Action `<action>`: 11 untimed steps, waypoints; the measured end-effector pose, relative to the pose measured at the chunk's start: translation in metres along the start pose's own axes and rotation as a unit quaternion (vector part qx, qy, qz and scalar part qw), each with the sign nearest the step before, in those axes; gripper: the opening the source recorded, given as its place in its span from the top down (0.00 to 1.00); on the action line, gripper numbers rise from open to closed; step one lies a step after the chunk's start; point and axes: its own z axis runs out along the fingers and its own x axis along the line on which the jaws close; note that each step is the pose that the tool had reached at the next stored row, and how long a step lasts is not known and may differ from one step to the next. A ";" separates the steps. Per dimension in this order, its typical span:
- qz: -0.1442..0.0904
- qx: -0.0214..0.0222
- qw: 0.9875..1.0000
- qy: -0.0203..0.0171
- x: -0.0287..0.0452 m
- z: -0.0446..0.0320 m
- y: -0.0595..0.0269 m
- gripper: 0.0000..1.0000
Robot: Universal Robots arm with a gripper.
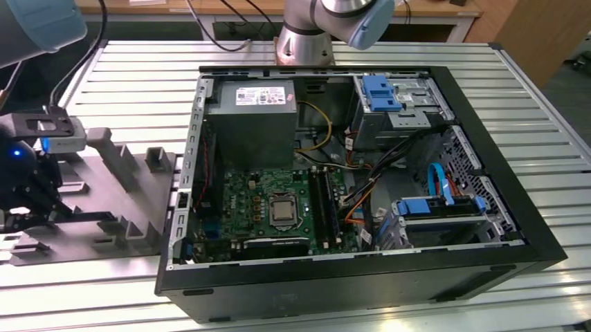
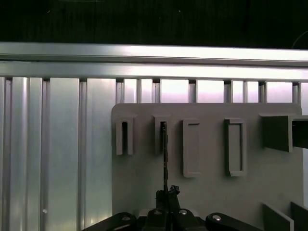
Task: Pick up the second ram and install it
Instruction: 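Pick up the second ram and move it above second insertion slot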
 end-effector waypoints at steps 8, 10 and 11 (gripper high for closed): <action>0.000 0.000 1.000 0.000 -0.0011 -0.0242 0.0000 0.89; 0.000 0.000 1.000 0.000 -0.0014 -0.0306 0.0000 0.89; 0.000 0.000 1.000 0.000 -0.0015 -0.0341 0.0000 0.89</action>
